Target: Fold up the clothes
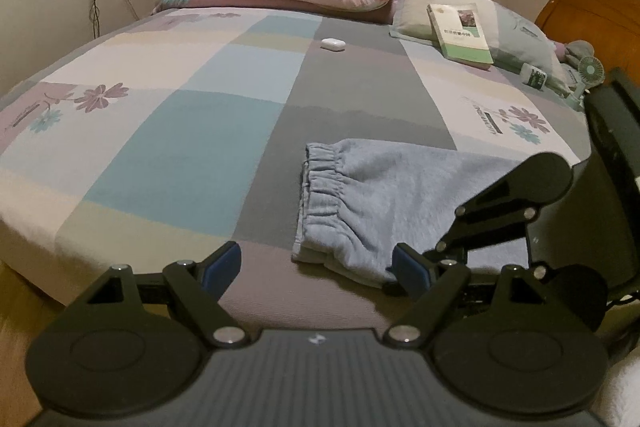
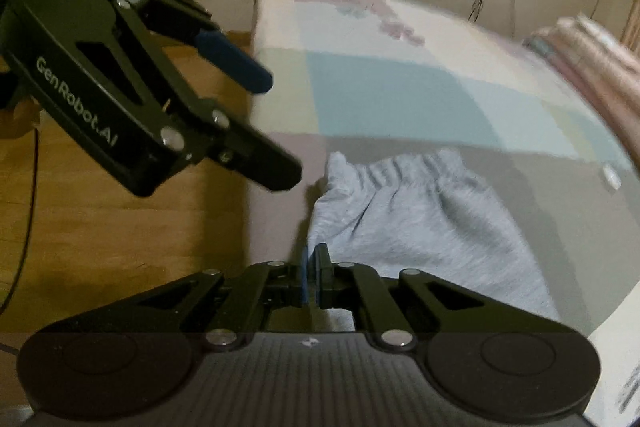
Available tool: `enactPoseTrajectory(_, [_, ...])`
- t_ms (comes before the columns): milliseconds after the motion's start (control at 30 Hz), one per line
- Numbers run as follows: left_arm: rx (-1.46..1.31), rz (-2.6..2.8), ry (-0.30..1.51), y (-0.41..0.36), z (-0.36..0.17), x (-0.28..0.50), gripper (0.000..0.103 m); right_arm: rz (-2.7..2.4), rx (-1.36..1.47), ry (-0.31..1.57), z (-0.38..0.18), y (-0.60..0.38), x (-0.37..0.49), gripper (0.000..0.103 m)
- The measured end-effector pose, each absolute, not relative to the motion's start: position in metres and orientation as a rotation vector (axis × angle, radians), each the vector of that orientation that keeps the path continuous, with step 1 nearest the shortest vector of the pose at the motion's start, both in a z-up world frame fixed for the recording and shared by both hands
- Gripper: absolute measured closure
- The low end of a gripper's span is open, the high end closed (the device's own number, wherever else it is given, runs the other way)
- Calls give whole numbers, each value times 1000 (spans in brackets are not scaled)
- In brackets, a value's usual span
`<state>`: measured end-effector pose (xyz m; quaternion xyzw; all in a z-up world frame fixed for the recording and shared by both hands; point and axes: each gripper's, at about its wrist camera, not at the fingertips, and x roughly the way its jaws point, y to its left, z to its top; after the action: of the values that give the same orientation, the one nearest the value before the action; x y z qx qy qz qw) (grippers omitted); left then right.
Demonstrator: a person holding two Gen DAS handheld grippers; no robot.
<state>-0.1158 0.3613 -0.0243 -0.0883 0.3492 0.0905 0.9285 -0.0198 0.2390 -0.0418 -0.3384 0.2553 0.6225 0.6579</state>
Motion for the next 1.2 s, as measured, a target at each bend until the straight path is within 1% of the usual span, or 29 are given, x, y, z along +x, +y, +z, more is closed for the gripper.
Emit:
enactPoseTrajectory(33, [-179,182,716,361,-24,-114,20,1414,-749,587,-40,237,-19,82])
enactPoseTrajectory(100, [-172,174,715,360,-24,-110,20,1417,-721,593,-31,228,-14,74])
enactPoseTrajectory(167, [-166,160,709,359,-23,-105,20,1392,-693,585,-20,213,-7,69])
enactPoseTrajectory(233, [-164,132,693,356,-22,-96,20,1333,-673,589,-11,191,6,59])
enactPoseTrajectory(333, [-173,57,659,351,-21,-72,20,1218,-652,601,-1,155,29,48])
enactPoseTrajectory(433, [-191,-30,644,346,-28,-36,20,1065,-642,641,-3,111,52,46])
enactPoseTrajectory(567, [-148,-50,697,339,-56,5,20,928,-591,734,-18,67,68,45])
enactPoseTrajectory(700, [-114,-87,705,347,-77,3,22,899,-539,798,-40,39,60,42])
enactPoseTrajectory(767, [-79,-103,699,346,-77,-4,25,898,-506,818,-51,27,51,39])
enactPoseTrajectory(867, [-9,-95,710,339,-76,-4,25,900,-477,837,-52,10,45,36])
enactPoseTrajectory(900, [13,-90,718,336,-76,-2,25,901,-480,847,-51,7,45,33])
enactPoseTrajectory(1033, [86,-58,755,322,-66,6,25,887,-488,866,-41,1,43,33])
enactPoseTrajectory(1100, [111,-64,735,313,-57,6,25,865,-455,842,-35,1,47,31])
enactPoseTrajectory(1200, [100,-130,701,302,-50,11,22,825,-429,834,-38,1,55,31])
